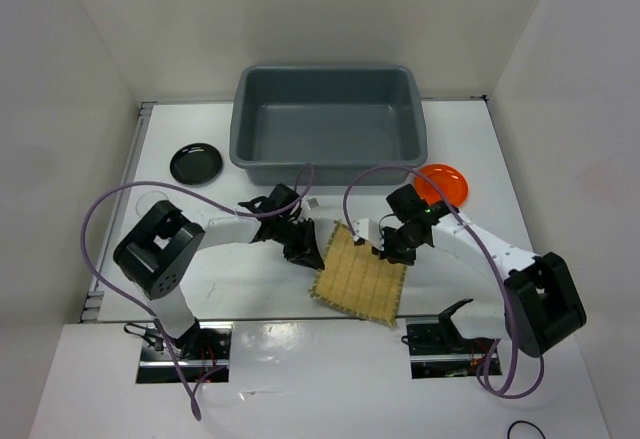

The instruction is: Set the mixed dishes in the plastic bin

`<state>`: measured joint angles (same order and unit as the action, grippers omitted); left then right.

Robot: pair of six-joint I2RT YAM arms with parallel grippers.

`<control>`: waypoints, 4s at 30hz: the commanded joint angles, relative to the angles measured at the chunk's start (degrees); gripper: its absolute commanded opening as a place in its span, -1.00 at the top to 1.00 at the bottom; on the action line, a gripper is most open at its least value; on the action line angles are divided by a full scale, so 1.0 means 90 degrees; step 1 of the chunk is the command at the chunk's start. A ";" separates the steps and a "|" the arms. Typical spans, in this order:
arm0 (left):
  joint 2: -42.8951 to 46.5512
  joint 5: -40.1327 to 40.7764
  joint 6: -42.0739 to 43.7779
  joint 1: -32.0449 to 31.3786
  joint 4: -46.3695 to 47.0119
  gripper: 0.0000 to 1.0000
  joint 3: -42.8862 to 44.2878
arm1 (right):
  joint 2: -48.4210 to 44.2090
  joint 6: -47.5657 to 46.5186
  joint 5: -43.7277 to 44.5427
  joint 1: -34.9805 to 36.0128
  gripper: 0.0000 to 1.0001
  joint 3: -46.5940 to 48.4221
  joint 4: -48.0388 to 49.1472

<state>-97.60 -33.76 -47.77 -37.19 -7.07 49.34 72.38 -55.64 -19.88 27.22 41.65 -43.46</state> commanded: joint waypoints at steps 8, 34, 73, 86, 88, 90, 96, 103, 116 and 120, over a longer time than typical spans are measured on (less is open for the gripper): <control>-0.0931 -0.0604 0.0327 0.0021 0.0873 1.00 0.0055 | 0.1010 -0.0566 0.0890 0.0051 1.00 -0.0048 0.0473; -0.1499 -0.1181 -0.0649 -0.0555 0.2476 0.76 0.0416 | 0.1304 -0.0557 0.0763 0.0051 1.00 0.0021 0.0610; -0.6742 -0.1944 -0.0601 0.2179 -0.3766 1.00 1.4488 | -0.5767 0.3770 0.4025 -0.0935 -0.16 -0.0799 0.2896; -0.8256 -0.2010 -0.0610 0.2033 -0.3589 1.00 1.4488 | -0.5513 0.3770 0.3957 -0.0867 -0.16 -0.0799 0.2837; -0.8373 -0.2011 -0.0552 0.1975 -0.3589 0.92 1.4488 | -0.5513 0.3770 0.3957 -0.0867 -0.16 -0.0799 0.2837; -0.8462 -0.2099 -0.0552 0.1974 -0.3589 0.58 1.4488 | -0.5513 0.3770 0.3957 -0.0867 -0.19 -0.0799 0.2837; -0.8434 -0.2226 -0.0747 0.1974 -0.3579 -1.00 1.4488 | -0.5454 0.3770 0.3782 -0.0867 -0.78 -0.0799 0.2837; -0.7294 0.0085 0.0159 0.2238 -0.5772 -1.00 1.4488 | -0.5376 0.3994 0.4572 -0.0867 -0.98 -0.0858 0.3023; -0.4140 0.4781 0.1616 0.1517 -0.7505 -1.00 1.2107 | -0.1903 0.4198 0.3103 -0.2901 -0.98 0.1618 0.2203; -0.3015 0.5829 0.1402 0.1038 -0.7505 -1.00 1.1131 | -0.0213 0.4288 0.2045 -0.3678 -0.98 0.2432 0.1793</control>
<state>-130.82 7.62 -35.94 -24.67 -72.20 153.47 63.94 -18.85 7.66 -2.70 59.27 -23.20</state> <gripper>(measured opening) 1.001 0.987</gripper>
